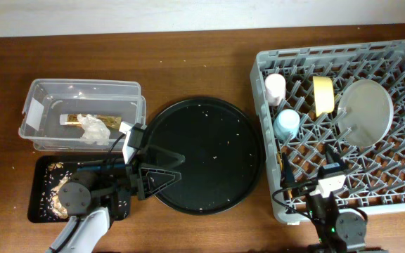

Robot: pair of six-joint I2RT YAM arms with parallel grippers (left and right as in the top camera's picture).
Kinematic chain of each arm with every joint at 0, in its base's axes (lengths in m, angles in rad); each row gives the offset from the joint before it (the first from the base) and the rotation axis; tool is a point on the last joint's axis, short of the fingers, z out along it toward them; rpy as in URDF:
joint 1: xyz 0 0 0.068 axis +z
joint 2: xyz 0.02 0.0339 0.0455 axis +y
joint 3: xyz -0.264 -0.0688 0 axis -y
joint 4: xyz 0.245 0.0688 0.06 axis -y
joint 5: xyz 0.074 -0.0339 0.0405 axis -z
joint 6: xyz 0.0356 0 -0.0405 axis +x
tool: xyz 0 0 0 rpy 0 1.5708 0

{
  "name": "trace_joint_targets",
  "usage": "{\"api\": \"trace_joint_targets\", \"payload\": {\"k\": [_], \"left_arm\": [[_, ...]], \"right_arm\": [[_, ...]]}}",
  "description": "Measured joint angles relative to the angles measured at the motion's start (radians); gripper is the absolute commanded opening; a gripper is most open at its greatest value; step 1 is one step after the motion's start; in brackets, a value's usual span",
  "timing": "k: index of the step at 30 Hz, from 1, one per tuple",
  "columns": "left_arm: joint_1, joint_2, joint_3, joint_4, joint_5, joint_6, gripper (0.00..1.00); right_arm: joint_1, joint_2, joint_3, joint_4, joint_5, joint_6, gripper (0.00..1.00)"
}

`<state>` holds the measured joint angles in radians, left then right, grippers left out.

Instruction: Sort waste into correct bins and load items into the dishwasher rack

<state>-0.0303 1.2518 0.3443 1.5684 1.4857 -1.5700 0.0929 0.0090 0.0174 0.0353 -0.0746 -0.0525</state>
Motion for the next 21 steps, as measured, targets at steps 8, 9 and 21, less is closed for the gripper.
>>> {"api": "trace_joint_targets", "payload": {"k": [8, 9, 21], "left_arm": [[0.000, 0.000, 0.000, 0.000, 0.000, 0.000, 0.99], [0.000, 0.000, 0.000, 0.000, 0.000, 0.000, 0.99], [0.000, 0.000, 0.000, 0.000, 0.000, 0.000, 0.99]], "right_arm": [[-0.055, 0.005, -0.007, -0.104, 0.011, 0.027, 0.98], [-0.069, 0.005, -0.007, -0.104, 0.011, 0.027, 0.98], [-0.080, 0.005, -0.007, -0.104, 0.011, 0.030, 0.98]]}}
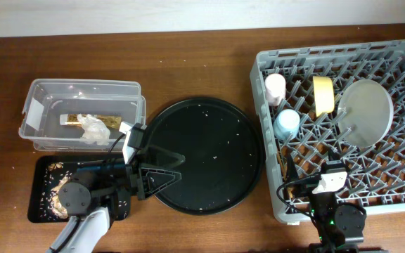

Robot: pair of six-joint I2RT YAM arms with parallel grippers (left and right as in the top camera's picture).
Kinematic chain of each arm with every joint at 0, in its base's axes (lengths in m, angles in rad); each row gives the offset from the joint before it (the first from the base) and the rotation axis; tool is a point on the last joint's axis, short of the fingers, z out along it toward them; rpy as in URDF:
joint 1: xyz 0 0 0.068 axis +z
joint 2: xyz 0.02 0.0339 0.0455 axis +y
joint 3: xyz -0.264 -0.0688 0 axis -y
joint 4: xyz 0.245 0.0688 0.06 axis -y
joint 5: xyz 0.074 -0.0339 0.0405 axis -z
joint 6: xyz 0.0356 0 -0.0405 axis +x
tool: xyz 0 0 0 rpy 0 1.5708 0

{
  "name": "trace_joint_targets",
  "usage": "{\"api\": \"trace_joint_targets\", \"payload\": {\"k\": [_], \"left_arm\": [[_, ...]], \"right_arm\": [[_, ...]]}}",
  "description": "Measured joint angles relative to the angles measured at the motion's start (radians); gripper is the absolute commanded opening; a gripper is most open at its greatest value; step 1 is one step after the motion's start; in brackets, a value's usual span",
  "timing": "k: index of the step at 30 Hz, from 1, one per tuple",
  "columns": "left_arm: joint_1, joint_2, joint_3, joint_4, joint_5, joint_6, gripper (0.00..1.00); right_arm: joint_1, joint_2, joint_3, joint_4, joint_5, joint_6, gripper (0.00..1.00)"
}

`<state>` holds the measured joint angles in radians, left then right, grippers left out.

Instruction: Sort waste into correct bins and load items into the dishwasher rack

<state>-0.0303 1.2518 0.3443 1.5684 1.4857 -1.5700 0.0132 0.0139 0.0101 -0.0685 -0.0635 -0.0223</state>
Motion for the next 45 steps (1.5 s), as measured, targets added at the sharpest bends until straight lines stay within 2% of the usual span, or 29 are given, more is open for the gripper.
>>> {"api": "trace_joint_targets", "payload": {"k": [5, 6, 8, 9, 11, 12, 14, 16, 18, 20, 23, 26, 31, 32, 35, 36, 39, 41, 43, 45], "left_arm": [[0.010, -0.052, 0.000, -0.002, 0.010, 0.011, 0.99], [0.017, -0.130, 0.000, 0.000, -0.027, 0.021, 0.99], [0.018, -0.317, -0.001, -0.063, -0.138, 0.143, 0.99], [0.020, -0.465, -0.003, -0.338, -0.256, 0.244, 0.99], [0.020, -0.682, 0.000, -1.014, -0.492, 0.331, 0.99], [0.021, -0.737, -0.008, -1.147, -0.564, 0.367, 0.99], [0.021, -0.815, -0.010, -1.251, -0.706, 0.512, 0.99], [0.020, -0.880, 0.000, -1.460, -0.826, 0.649, 0.99], [0.021, -0.941, -0.010, -1.730, -1.023, 0.726, 0.99], [0.019, -1.005, -0.010, -1.907, -1.237, 0.752, 0.99], [0.019, -1.095, -0.049, -1.864, -1.397, 0.763, 0.99], [0.019, -1.194, -0.175, -1.772, -1.462, 0.764, 0.99], [0.019, -1.238, -0.319, -1.440, -1.514, 0.771, 0.99], [0.018, -1.238, -0.326, -1.401, -1.530, 0.808, 0.99], [0.016, -1.238, -0.328, -1.384, -1.543, 1.009, 0.99], [0.016, -1.238, -0.328, -1.407, -1.538, 1.166, 0.99], [0.016, -1.241, -0.332, -1.634, -1.542, 1.463, 0.99], [0.016, -1.241, -0.333, -1.643, -1.543, 1.641, 0.99], [0.016, -1.241, -0.333, -1.644, -1.543, 1.720, 0.99], [0.016, -1.241, -0.333, -1.644, -1.542, 1.745, 0.99]], "right_arm": [[0.000, 0.000, 0.000, 0.000, 0.000, 0.000, 0.98], [0.000, 0.000, 0.000, 0.000, 0.000, 0.000, 0.98], [0.000, 0.000, 0.000, 0.000, 0.000, 0.000, 0.98], [0.000, -0.002, 0.000, 0.000, 0.000, 0.000, 0.98], [0.000, -0.003, 0.000, 0.000, 0.000, 0.000, 0.98], [0.000, -0.003, 0.000, 0.000, 0.000, 0.000, 0.98], [0.000, -0.004, 0.000, 0.000, 0.003, 0.000, 0.98], [0.000, -0.005, 0.000, 0.001, 0.003, 0.000, 0.98], [-0.001, -0.004, 0.000, 0.000, 0.003, 0.000, 0.98], [-0.001, -0.004, 0.000, 0.000, 0.003, 0.000, 0.98], [-0.001, -0.004, 0.000, 0.000, 0.004, 0.000, 0.99], [-0.001, -0.003, 0.000, 0.000, 0.004, 0.000, 0.98], [-0.001, -0.003, 0.000, 0.000, 0.003, 0.000, 0.98], [-0.001, -0.003, 0.000, 0.000, 0.003, 0.000, 0.98], [-0.001, -0.003, 0.000, 0.000, 0.004, 0.000, 0.98], [-0.001, -0.003, 0.000, 0.000, 0.004, 0.000, 0.98], [-0.001, -0.003, 0.000, 0.000, 0.004, 0.000, 0.98], [-0.001, -0.003, 0.000, 0.000, 0.004, 0.000, 0.98], [-0.001, -0.003, 0.000, 0.000, 0.004, 0.000, 0.98], [-0.001, -0.003, 0.000, 0.000, 0.004, 0.000, 0.98]]}}
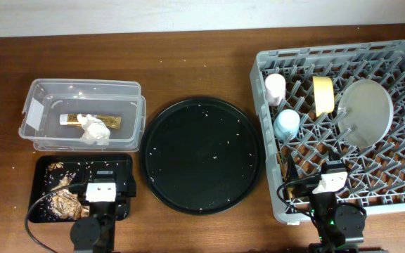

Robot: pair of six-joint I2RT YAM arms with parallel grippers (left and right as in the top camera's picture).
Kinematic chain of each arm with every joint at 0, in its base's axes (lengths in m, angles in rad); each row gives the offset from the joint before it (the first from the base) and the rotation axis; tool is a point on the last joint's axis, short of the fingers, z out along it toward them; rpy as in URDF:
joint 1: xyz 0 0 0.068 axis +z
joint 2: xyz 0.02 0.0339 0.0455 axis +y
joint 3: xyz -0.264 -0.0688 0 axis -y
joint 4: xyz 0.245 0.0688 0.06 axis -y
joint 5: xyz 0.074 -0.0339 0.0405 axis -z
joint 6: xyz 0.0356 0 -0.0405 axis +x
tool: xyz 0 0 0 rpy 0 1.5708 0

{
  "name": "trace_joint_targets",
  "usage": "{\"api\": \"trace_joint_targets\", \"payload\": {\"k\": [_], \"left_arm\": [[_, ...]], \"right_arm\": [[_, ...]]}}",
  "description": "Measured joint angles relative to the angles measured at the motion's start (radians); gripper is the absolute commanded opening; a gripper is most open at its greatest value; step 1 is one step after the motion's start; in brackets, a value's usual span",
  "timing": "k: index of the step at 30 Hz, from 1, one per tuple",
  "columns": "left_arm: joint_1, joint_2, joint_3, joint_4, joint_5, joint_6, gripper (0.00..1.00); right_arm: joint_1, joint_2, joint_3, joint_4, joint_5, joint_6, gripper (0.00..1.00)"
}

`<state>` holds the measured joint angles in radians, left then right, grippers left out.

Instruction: Sort waste into correct bins and load items into the dishwasher rack

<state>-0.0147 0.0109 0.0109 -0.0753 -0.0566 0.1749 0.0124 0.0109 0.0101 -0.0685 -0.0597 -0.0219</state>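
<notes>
The grey dishwasher rack [399, 63] on the right holds a pink cup [275, 88], a blue cup [286, 124], a yellow cup [322, 96] and a grey plate [365, 112]. A clear bin [41, 95] at the left contains a wrapper [111, 121] and crumpled paper [94, 128]. In front of it, a small black bin [48, 165] holds food scraps [65, 204]. My left gripper [100, 184] is drawn back over the black bin's front right, its fingers hidden under the wrist. Over the rack's front edge sits my right gripper [331, 174], with its fingers hidden too.
A round black tray [202, 154] dotted with crumbs lies in the middle between the bins and the rack. Bare brown table surrounds it. Cables trail from both arms at the front edge.
My left arm has drawn back from the round tray's left rim to the front edge over the black bin. The right arm has stayed where it was.
At first my left gripper lay open, reaching right onto the round tray's rim, while the right gripper sat at the rack's front. The right arm then shifted slightly back. Now the left arm is folded back at the front as well.
</notes>
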Motion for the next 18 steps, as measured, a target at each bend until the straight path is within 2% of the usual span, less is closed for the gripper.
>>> {"api": "trace_joint_targets", "payload": {"k": [3, 7, 9, 18], "left_arm": [[0.000, 0.000, 0.000, 0.000, -0.001, 0.004, 0.99], [0.000, 0.000, 0.000, 0.007, -0.063, -0.150, 0.99], [0.000, 0.000, 0.000, 0.008, -0.076, -0.181, 0.99], [0.000, 0.000, 0.000, 0.008, -0.083, -0.196, 0.99]], "right_arm": [[0.000, 0.000, 0.000, 0.000, 0.000, 0.000, 0.98], [0.000, 0.000, 0.000, 0.000, 0.000, 0.000, 0.98], [0.000, 0.000, 0.000, 0.000, 0.000, 0.000, 0.98], [0.000, 0.000, 0.000, 0.000, 0.000, 0.000, 0.98]]}}
